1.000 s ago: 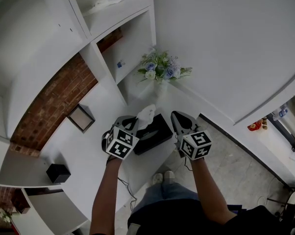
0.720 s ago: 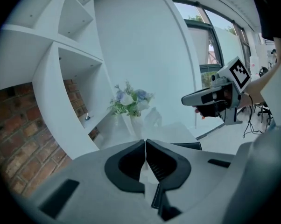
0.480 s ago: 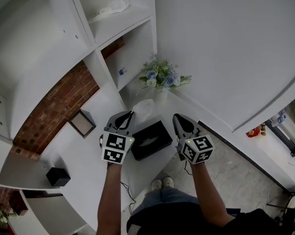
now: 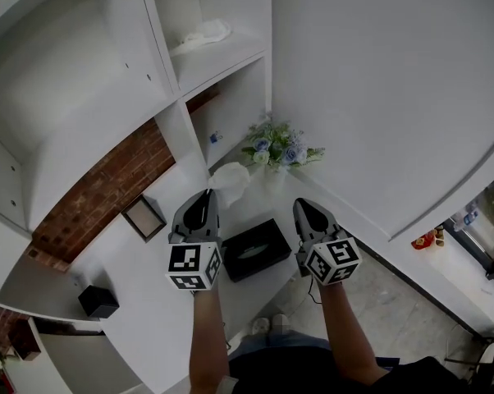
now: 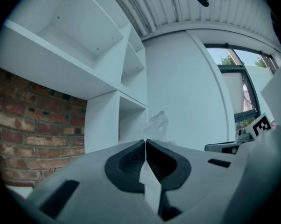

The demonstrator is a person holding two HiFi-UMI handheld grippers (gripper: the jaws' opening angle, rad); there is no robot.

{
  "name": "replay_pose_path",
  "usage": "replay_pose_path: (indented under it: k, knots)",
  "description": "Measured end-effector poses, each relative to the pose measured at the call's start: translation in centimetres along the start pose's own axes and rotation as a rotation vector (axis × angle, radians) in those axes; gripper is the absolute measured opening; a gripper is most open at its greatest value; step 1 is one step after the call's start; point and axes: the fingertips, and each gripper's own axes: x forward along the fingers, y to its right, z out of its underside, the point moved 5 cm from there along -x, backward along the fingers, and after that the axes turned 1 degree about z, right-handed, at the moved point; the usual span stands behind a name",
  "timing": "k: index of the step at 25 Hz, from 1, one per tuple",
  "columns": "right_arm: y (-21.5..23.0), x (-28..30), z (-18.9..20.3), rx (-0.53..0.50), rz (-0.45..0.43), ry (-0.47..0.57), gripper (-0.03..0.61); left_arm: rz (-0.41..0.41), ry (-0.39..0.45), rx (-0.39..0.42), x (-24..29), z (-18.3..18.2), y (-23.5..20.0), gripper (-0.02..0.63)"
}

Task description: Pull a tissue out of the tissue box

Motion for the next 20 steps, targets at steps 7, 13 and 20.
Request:
replay_pose_path:
  k: [7,13,20]
  knots:
    - [-0.3,-0.2,-0.6,-0.015,0.011,0.025,-0.002,-0.035,0.010,-0.072,-1.1,2.3,-0.2,0.012]
    - [-0.5,-0.2,-0.5,-0.034,0.007,0.014,-0.002,-0.040,-0.008,-0.082,-1.2,3.3,-0.2,0.012]
    - [-0.6,-0.1,-0.4,-0.075,0.010,-0.007,-0.002,-0.028,-0.028,-0.082,-1.1,3.7,0.3,0.012]
